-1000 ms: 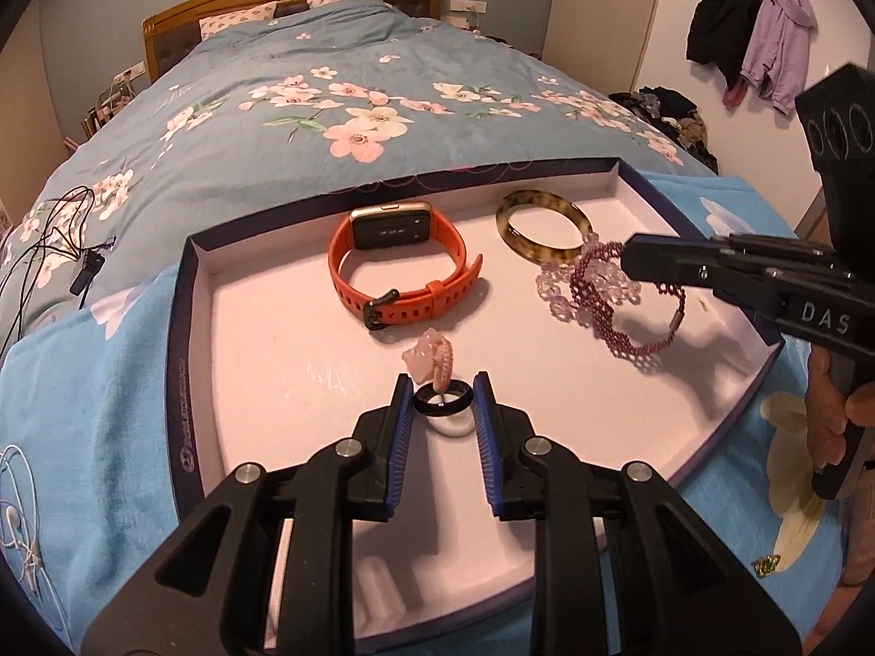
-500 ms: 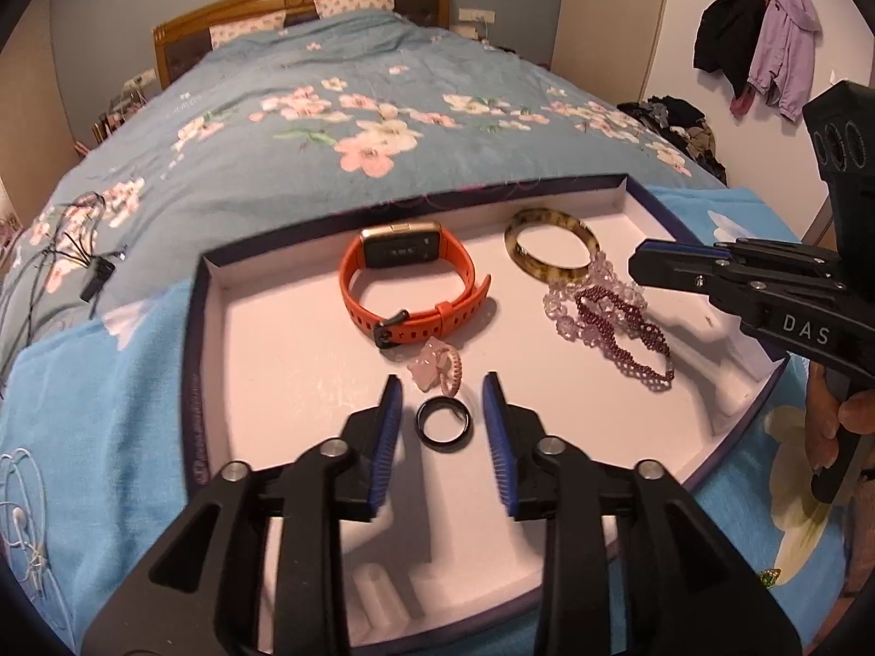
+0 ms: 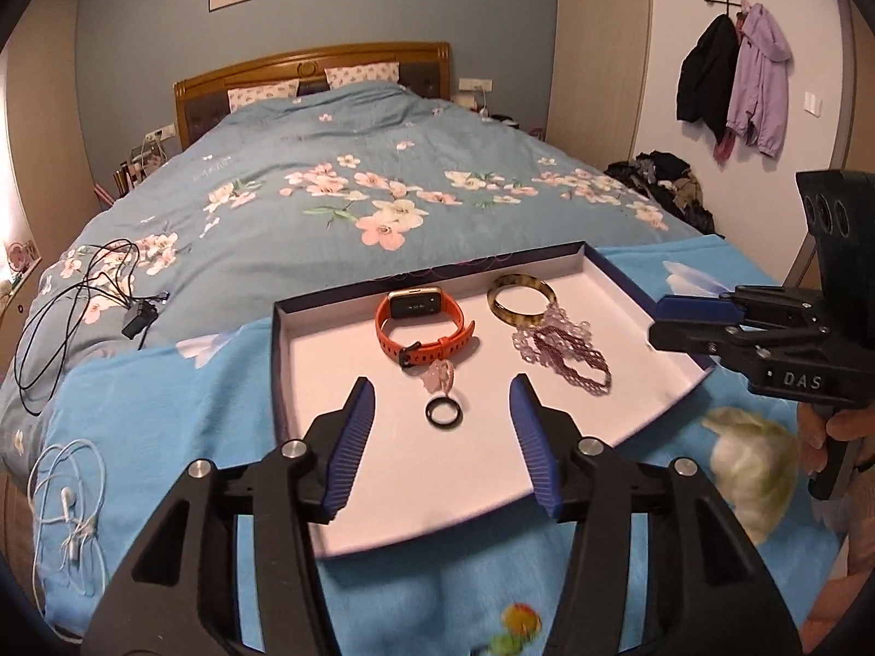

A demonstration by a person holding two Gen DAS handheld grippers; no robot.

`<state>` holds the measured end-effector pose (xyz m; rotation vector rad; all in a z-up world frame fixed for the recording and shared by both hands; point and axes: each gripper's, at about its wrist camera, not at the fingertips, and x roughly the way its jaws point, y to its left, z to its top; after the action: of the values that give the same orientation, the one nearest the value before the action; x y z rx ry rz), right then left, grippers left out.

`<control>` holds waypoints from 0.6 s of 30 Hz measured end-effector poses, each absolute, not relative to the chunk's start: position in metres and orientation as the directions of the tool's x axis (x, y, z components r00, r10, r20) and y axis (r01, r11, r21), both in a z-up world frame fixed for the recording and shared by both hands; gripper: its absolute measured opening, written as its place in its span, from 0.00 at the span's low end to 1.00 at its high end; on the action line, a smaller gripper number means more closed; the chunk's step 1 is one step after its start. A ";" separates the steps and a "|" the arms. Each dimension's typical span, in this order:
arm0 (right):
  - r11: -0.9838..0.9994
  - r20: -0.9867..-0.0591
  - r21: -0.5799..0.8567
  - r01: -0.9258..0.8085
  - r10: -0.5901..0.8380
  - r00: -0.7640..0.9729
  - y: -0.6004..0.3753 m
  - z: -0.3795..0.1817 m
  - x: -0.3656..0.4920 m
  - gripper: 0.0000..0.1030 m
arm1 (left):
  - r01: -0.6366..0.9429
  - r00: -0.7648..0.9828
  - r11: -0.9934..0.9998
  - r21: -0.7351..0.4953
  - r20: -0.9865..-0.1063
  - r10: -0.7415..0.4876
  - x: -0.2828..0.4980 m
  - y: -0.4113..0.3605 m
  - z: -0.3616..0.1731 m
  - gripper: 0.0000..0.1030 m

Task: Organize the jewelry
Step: 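Open both tools to release the ring and bracelet in the box, then withdraw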

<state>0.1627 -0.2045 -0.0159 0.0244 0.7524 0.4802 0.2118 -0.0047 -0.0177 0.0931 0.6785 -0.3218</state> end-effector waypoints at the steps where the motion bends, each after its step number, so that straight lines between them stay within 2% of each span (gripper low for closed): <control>1: 0.891 -0.650 0.181 -0.417 0.427 0.628 -0.204 -0.015 0.156 0.33 | 0.323 0.736 0.946 -0.017 -0.624 -0.263 0.204 -0.003 -0.016 0.52; 3: 0.888 -0.649 0.156 -0.432 0.422 0.633 -0.202 -0.015 0.141 0.37 | 0.331 0.737 0.943 -0.017 -0.620 -0.270 0.190 0.001 -0.015 0.55; 18: 0.878 -0.734 0.117 -0.464 0.392 0.555 -0.194 -0.052 0.065 0.40 | 0.403 0.698 0.915 0.019 -0.653 -0.294 0.110 0.004 -0.044 0.59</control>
<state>0.0654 -0.1943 -0.0521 -0.0937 0.8422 0.5065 0.1097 0.0037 -0.0436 0.1658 0.6978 -0.3904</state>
